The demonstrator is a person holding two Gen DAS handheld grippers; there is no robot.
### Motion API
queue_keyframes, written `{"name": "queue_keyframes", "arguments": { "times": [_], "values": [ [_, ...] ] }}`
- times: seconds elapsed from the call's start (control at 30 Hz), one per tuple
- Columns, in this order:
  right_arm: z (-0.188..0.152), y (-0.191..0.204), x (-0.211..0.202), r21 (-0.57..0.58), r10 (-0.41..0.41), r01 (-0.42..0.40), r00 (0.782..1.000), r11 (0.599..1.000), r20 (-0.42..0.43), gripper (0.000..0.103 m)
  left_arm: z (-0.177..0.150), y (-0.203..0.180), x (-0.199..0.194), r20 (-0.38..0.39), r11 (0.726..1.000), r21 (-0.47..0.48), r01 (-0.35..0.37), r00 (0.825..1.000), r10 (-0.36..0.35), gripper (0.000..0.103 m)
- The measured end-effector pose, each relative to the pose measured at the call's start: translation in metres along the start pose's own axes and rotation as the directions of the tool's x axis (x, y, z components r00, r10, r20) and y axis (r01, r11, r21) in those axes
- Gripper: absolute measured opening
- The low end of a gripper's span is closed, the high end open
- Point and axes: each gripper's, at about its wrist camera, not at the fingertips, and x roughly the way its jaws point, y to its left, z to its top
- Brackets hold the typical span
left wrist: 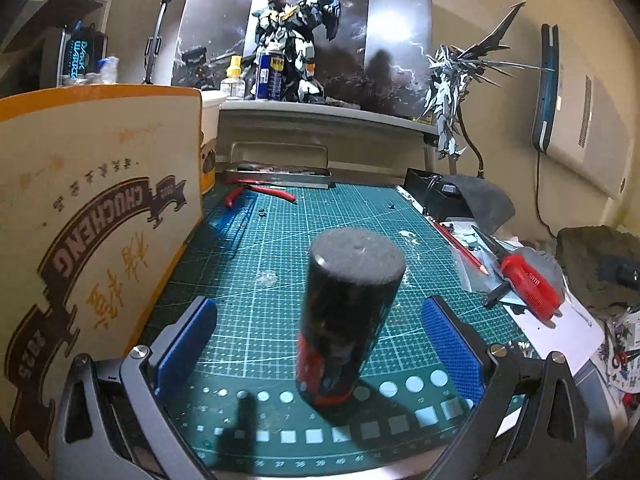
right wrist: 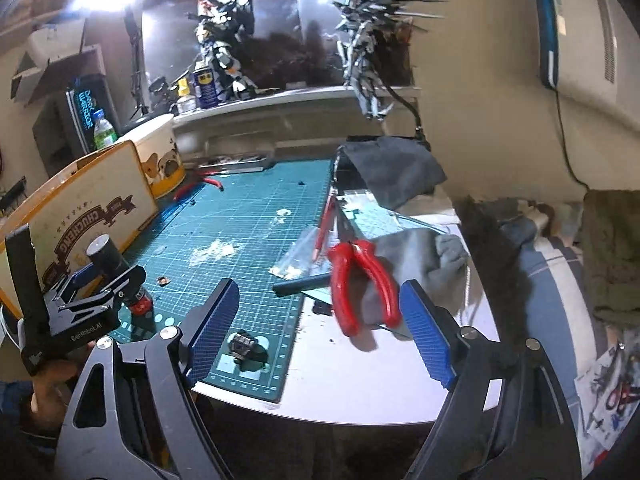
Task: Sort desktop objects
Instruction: 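Close the left gripper around the standing spray can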
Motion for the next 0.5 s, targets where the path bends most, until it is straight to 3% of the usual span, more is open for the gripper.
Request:
{"name": "queue_keyframes", "arguments": {
  "times": [0.27, 0.37, 0.43, 0.47, 0.5],
  "values": [
    [-0.007, 0.013, 0.010, -0.022, 0.020, -0.020, 1.000, 1.000, -0.016, 0.081, -0.010, 0.007, 0.010, -0.030, 1.000, 0.007, 0.000, 1.000, 0.000, 0.077],
    [-0.009, 0.014, 0.012, -0.024, 0.028, -0.028, 0.999, 0.999, -0.024, 0.081, -0.009, 0.001, 0.009, -0.023, 0.999, 0.032, 0.013, 1.000, -0.013, 0.063],
    [-0.010, 0.015, 0.014, -0.025, 0.029, -0.030, 0.999, 0.999, -0.028, 0.081, -0.008, -0.003, 0.008, -0.020, 0.998, 0.051, 0.021, 1.000, -0.020, 0.049],
    [-0.011, 0.015, 0.014, -0.026, 0.029, -0.030, 0.999, 0.999, -0.030, 0.081, -0.007, -0.005, 0.007, -0.017, 0.998, 0.059, 0.024, 1.000, -0.023, 0.035],
    [-0.011, 0.015, 0.014, -0.026, 0.029, -0.030, 0.999, 0.999, -0.031, 0.081, -0.006, -0.007, 0.005, -0.014, 0.997, 0.067, 0.026, 1.000, -0.025, 0.035]
  ]
}}
